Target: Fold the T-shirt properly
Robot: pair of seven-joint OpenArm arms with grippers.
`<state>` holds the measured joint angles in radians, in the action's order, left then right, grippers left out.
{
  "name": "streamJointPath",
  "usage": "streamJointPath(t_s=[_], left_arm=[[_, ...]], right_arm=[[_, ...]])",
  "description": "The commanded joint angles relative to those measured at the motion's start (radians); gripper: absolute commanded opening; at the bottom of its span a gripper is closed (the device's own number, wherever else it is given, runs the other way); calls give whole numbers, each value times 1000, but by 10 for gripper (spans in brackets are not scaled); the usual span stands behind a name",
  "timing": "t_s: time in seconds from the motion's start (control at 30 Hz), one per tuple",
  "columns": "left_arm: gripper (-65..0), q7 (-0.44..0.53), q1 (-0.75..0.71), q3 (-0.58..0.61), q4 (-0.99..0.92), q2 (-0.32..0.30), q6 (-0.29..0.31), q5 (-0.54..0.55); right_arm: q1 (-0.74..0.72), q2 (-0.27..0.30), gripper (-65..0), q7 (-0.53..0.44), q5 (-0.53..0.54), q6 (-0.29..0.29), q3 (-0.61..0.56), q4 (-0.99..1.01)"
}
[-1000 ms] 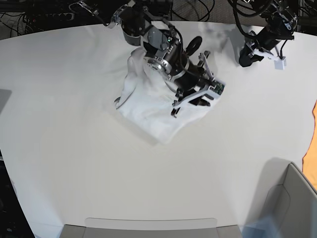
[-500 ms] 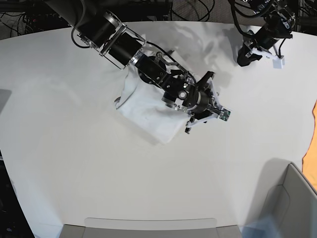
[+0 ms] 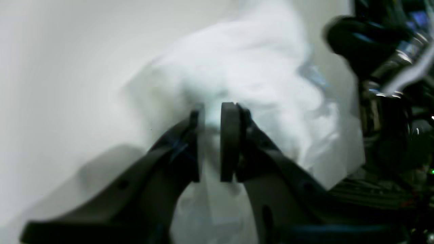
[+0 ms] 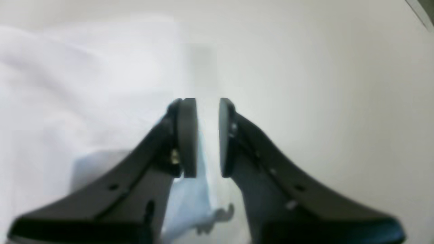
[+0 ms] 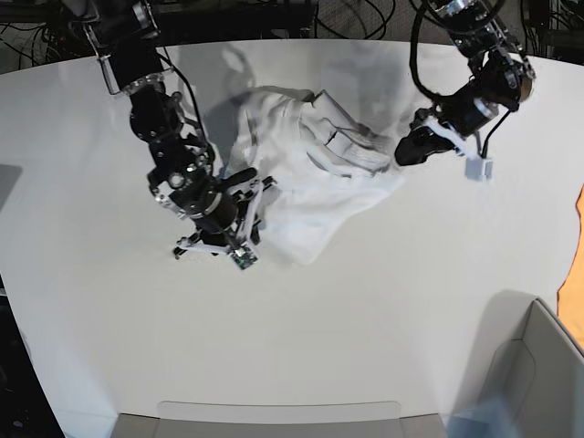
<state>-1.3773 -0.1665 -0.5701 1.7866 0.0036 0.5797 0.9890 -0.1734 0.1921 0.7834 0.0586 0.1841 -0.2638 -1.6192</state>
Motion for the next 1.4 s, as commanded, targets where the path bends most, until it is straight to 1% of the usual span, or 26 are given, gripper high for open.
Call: streamJointPath(t_s=[0.0, 0.03, 0.07, 0.13, 0.2, 0.3, 0.4, 0.5, 0.6, 0.63, 0.7, 0.77, 0.83, 0.93, 1.0, 1.07, 1.13, 1.23, 1.3, 1.37], left_arm=[[-607, 26, -6, 19, 31, -6, 1, 14], [-636, 40, -6, 42, 42, -6, 1, 14], [-650, 51, -6, 63, 48, -6, 1, 14], [-650, 57, -6, 104, 49, -6, 1, 14], [-650, 60, -11, 170, 49, -6, 1, 12], [-650, 60, -17, 269, 68, -6, 1, 11], [-650, 62, -43, 373, 106, -7, 1, -34], [-650, 65, -49, 496, 120, -6, 1, -137], [-650, 71, -49, 629, 118, -9, 1, -299], [-650, 91, -48, 663, 118, -9, 1, -362], [-650, 117, -43, 718, 114, -12, 1, -477], [-650, 120, -41, 767, 81, -12, 1, -582], [-650, 128, -34, 804, 34, -15, 1, -661], [-650, 129, 3, 804, -24, -52, -4, -723], [-650, 141, 11, 767, -32, -78, -5, -738], [-650, 161, 15, 704, -32, -98, -5, -743], [-650, 181, 20, 626, -37, -103, -5, -744], [-650, 215, 120, 503, -81, -133, -5, -746], [-650, 218, 192, 424, -110, -153, -5, -744], [-650, 218, 236, 365, -89, -159, -5, -743]], right_arm=[[-19, -1, -603, -45, 13, 4, 28, -37], [-10, 16, -631, -45, 13, 4, 54, -40], [1, 37, -650, -45, 13, 5, 76, -42], [16, 83, -650, -45, 13, 8, 97, -34], [35, 123, -650, -45, 13, 8, 103, -8], [47, 148, -650, -46, 13, 5, 110, 26], [65, 143, -650, -46, 13, 5, 176, 38], [82, 142, -650, -46, 13, 5, 243, 40], [96, 146, -650, -51, 13, 5, 272, 40], [97, 146, -650, -51, 13, 5, 274, 35], [111, 148, -650, -52, 13, 5, 281, 32], [117, 148, -650, -52, 13, 5, 281, 32], [124, 148, -650, -52, 13, 5, 281, 32], [139, 148, -650, -54, 13, 5, 281, 20], [153, 148, -650, -54, 13, 5, 281, 1], [165, 148, -650, -54, 11, 5, 281, -23], [182, 148, -650, -54, 11, 5, 281, -46], [214, 148, -650, -54, 10, 7, 280, -82], [242, 148, -650, -54, 11, 7, 277, -109], [265, 146, -650, -54, 11, 7, 274, -135]])
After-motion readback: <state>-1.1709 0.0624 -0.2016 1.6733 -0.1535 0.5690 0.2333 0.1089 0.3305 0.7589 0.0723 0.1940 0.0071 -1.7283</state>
